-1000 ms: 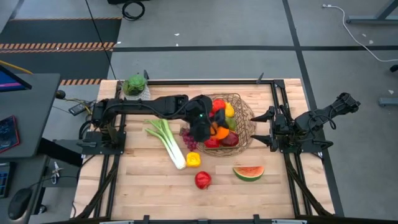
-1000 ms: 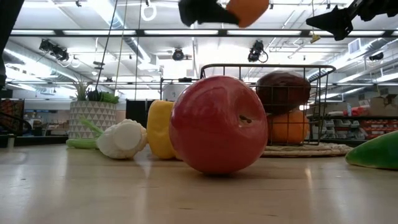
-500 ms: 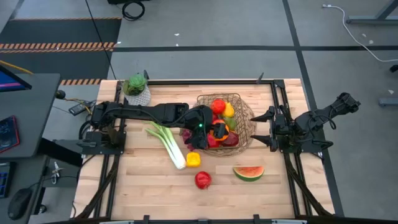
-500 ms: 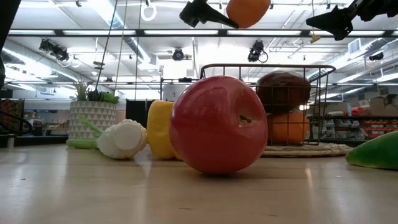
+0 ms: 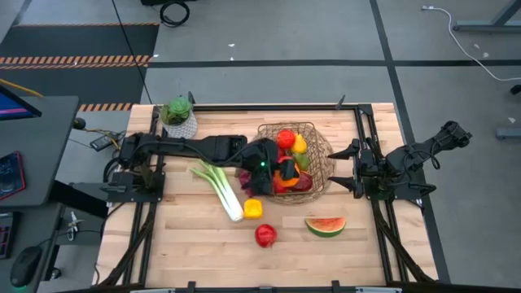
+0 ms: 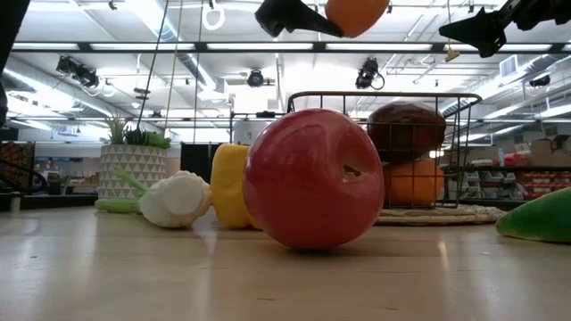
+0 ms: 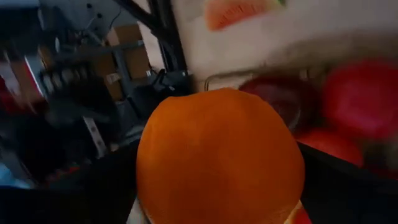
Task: Build produce basket
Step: Put the orange into the wire basket
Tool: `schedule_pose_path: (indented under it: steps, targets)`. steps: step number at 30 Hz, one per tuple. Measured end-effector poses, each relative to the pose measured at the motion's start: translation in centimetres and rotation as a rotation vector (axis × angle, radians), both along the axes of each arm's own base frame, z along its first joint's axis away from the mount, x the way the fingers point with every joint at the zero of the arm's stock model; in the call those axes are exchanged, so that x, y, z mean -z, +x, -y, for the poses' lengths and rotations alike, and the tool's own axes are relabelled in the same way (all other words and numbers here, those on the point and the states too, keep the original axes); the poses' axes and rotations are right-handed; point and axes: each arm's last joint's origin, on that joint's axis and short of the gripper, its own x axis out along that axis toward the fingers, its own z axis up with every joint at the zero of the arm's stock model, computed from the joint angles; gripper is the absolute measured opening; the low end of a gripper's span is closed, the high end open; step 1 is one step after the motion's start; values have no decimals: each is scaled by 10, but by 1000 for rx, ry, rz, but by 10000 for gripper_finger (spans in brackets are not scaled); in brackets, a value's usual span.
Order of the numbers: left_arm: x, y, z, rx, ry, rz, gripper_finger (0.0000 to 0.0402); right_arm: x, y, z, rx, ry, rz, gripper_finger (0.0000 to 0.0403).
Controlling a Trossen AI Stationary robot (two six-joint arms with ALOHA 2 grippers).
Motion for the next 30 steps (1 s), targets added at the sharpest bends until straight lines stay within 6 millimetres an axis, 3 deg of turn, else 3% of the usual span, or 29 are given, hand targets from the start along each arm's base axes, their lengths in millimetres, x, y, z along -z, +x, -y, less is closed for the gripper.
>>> schedule_pose_path:
  steps: [4, 12, 19, 23, 30]
  targets:
    - [0, 0, -20, -165, -329, -26, 373, 0, 0, 0, 0, -2, 0, 358]
    - [0, -3, -71, -864, -1134, -37, 373, -1, 0, 0, 0, 4, 8, 358]
    - [0, -6, -96, -1375, -1800, -8, 373, -2, 0, 0, 0, 11, 23, 358]
    - [0, -7, -99, -1552, -2059, -1, 373, -3, 0, 0, 0, 13, 28, 358]
    - [-1, -6, -96, -1694, -2334, -85, 373, -3, 0, 0, 0, 10, 28, 358]
